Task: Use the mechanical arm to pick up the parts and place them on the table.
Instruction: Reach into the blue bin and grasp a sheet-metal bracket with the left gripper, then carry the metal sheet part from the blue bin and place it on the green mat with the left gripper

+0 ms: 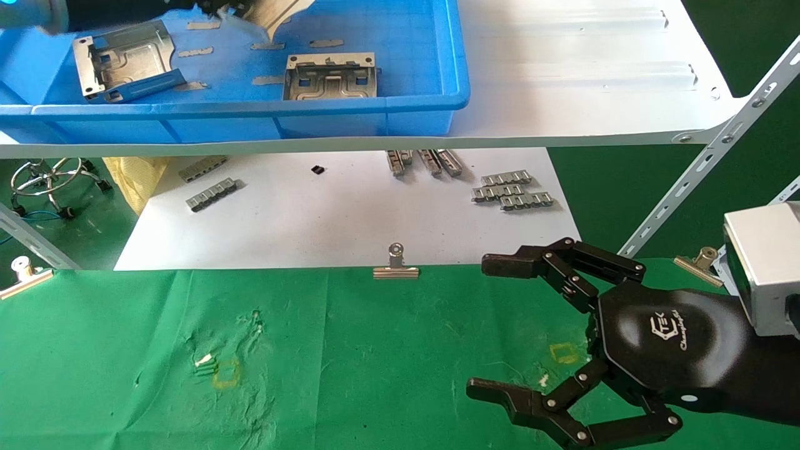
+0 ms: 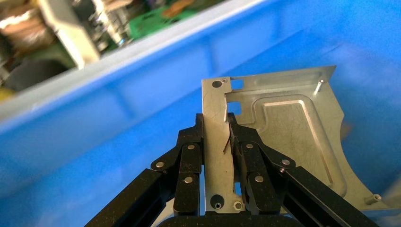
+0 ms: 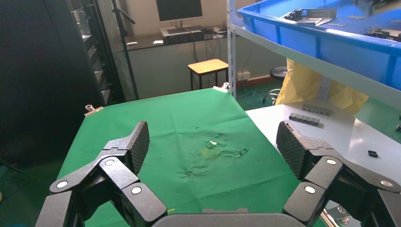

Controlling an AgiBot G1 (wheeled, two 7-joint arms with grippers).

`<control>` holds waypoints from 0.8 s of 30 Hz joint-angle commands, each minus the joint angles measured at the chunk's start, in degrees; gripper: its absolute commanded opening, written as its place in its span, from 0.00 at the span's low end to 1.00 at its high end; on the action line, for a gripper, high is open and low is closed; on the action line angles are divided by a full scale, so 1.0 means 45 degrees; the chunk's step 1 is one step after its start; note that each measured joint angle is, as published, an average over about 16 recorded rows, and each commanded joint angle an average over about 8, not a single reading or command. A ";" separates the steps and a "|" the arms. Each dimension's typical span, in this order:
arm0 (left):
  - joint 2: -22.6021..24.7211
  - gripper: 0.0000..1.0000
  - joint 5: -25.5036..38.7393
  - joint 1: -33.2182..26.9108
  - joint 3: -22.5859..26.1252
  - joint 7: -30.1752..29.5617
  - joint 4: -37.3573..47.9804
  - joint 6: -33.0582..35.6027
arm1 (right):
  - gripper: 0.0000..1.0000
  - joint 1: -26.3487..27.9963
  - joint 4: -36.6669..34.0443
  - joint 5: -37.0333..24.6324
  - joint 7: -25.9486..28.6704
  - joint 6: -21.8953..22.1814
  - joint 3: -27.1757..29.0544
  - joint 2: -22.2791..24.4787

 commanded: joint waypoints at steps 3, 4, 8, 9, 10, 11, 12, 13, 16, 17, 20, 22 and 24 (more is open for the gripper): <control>-0.0250 0.00 -0.0301 -0.0123 -0.0191 0.0402 -0.0283 0.1246 | 1.00 0.0000 0.0000 0.0000 0.0000 0.0000 0.0000 0.0000; -0.0346 0.00 -0.0374 -0.0125 -0.0232 0.0556 -0.0359 0.1715 | 1.00 0.0000 0.0000 0.0000 0.0000 0.0000 0.0000 0.0000; -0.0816 0.00 -0.0646 -0.0073 -0.0360 0.1307 -0.0712 0.3962 | 1.00 0.0000 0.0000 0.0000 0.0000 0.0000 0.0000 0.0000; -0.0958 0.00 -0.0713 -0.0054 -0.0386 0.1526 -0.0812 0.4611 | 1.00 0.0000 0.0000 0.0000 0.0000 0.0000 0.0000 0.0000; -0.1105 0.00 -0.0779 -0.0035 -0.0410 0.1751 -0.0913 0.5273 | 1.00 0.0000 0.0000 0.0000 0.0000 0.0000 0.0000 0.0000; -0.1247 0.00 -0.0841 -0.0016 -0.0430 0.1970 -0.1006 0.5901 | 1.00 0.0000 0.0000 0.0000 0.0000 0.0000 0.0000 0.0000; -0.1389 0.00 -0.0907 0.0006 -0.0449 0.2188 -0.1096 0.6484 | 1.00 0.0000 0.0000 0.0000 0.0000 0.0000 0.0000 0.0000; -0.1525 0.00 -0.0976 0.0032 -0.0465 0.2399 -0.1192 0.7009 | 1.00 0.0000 0.0000 0.0000 0.0000 0.0000 0.0000 0.0000; -0.1885 0.00 -0.1258 0.0174 -0.0497 0.2899 -0.1545 0.8023 | 1.00 0.0000 0.0000 0.0000 0.0000 0.0000 0.0000 0.0000; -0.1991 0.00 -0.1380 0.0254 -0.0493 0.3020 -0.1712 0.8196 | 1.00 0.0000 0.0000 0.0000 0.0000 0.0000 0.0000 0.0000; -0.2383 0.00 -0.2017 0.0723 -0.0395 0.3212 -0.2611 0.8416 | 1.00 0.0000 0.0000 0.0000 0.0000 0.0000 -0.0001 0.0000; -0.2771 0.00 -0.2719 0.1250 -0.0226 0.3174 -0.3602 0.8474 | 1.00 0.0000 0.0000 0.0000 0.0000 0.0000 -0.0001 0.0000; -0.3324 0.00 -0.3678 0.1940 0.0058 0.3008 -0.4905 0.8501 | 1.00 0.0000 0.0000 0.0000 0.0000 0.0000 -0.0001 0.0000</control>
